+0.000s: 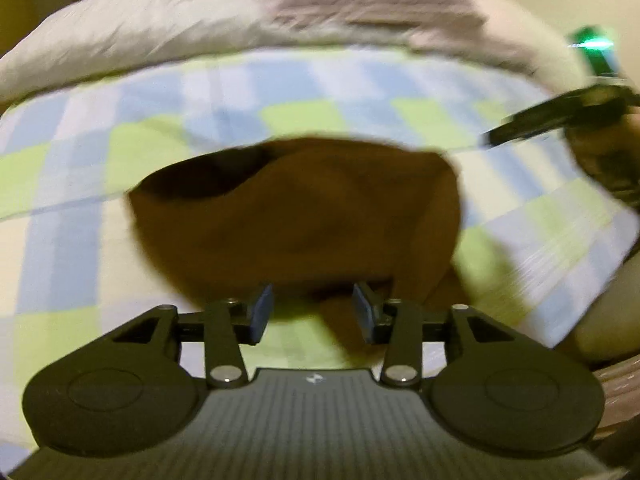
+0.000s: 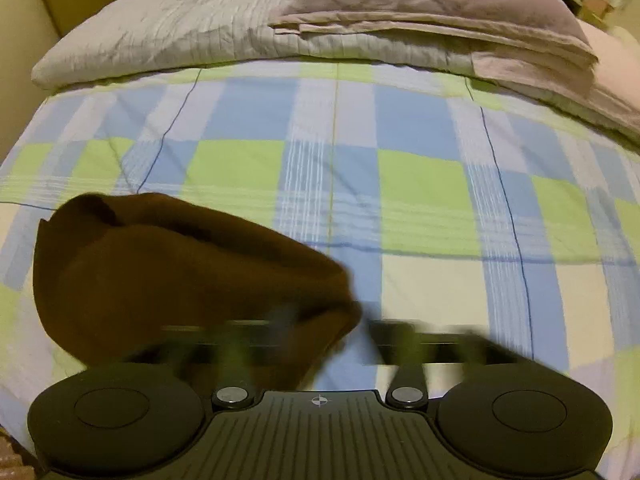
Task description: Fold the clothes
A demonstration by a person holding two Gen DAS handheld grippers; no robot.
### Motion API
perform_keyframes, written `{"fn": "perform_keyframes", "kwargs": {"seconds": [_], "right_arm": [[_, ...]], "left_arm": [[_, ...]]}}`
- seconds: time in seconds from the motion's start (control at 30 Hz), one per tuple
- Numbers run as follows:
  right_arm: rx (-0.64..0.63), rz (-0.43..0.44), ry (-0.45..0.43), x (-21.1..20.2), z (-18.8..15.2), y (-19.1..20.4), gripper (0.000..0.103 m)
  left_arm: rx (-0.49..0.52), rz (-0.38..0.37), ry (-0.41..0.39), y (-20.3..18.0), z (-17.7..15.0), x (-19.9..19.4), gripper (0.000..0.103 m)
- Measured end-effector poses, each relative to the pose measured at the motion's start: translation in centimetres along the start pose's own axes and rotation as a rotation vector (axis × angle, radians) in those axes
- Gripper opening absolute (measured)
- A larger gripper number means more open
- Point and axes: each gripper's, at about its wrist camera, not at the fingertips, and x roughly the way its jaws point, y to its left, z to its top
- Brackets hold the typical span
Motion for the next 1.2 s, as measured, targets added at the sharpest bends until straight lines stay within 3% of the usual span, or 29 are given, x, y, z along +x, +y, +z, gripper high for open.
{"fn": "perform_keyframes", "kwargs": {"seconds": [0.13, 0.27, 0.5, 0.53, 0.57, 0.6, 0.63, 0.7, 0.73, 0.77, 0.97, 1.2], "right_arm": [[0.069, 0.038, 0.032, -1.2, -3.7, 3.1, 0.084], [0.099, 0.081, 0.099, 1.8, -5.8, 6.4, 0.084], [0.165, 0.123, 0.224, 7.8, -9.4, 10.8, 0.083], [0.178, 0.126, 0.238, 8.4, -9.7, 11.1, 0.078], [0.186, 0.130, 0.253, 9.0, -10.0, 11.4, 0.064], [0.186, 0.131, 0.269, 9.5, -10.2, 11.7, 0.023], [0.181, 0.119, 0.276, 9.7, -10.4, 12.1, 0.005], [0.172, 0.110, 0.262, 9.0, -10.3, 12.3, 0.002], [0.162, 0.110, 0.250, 8.4, -10.1, 12.3, 0.002], [0.144, 0.109, 0.232, 7.6, -9.9, 12.2, 0.001], [0.089, 0.084, 0.118, 1.7, -8.1, 8.1, 0.001], [0.055, 0.047, 0.066, -2.8, -7.2, -4.3, 0.000]], "left_arm": [[0.023, 0.067, 0.057, 5.0, -0.2, 2.7, 0.048], [0.016, 0.079, 0.077, 8.9, 0.4, 6.0, 0.063], [0.060, 0.096, 0.091, 11.1, 1.4, 11.4, 0.066], [0.063, 0.097, 0.093, 11.0, 1.4, 12.0, 0.066], [0.064, 0.098, 0.096, 10.9, 1.5, 12.5, 0.066], [0.060, 0.095, 0.099, 10.8, 1.6, 13.0, 0.066], [0.052, 0.089, 0.104, 10.6, 1.7, 13.3, 0.064], [0.044, 0.070, 0.115, 10.2, 1.9, 13.5, 0.046], [0.056, 0.058, 0.122, 9.8, 2.0, 13.5, 0.010], [0.078, 0.062, 0.124, 9.2, 2.2, 13.2, 0.000], [0.136, 0.087, 0.088, 5.1, 3.3, 9.9, 0.000], [0.116, 0.160, 0.054, -3.4, 4.4, 8.0, 0.000]]}}
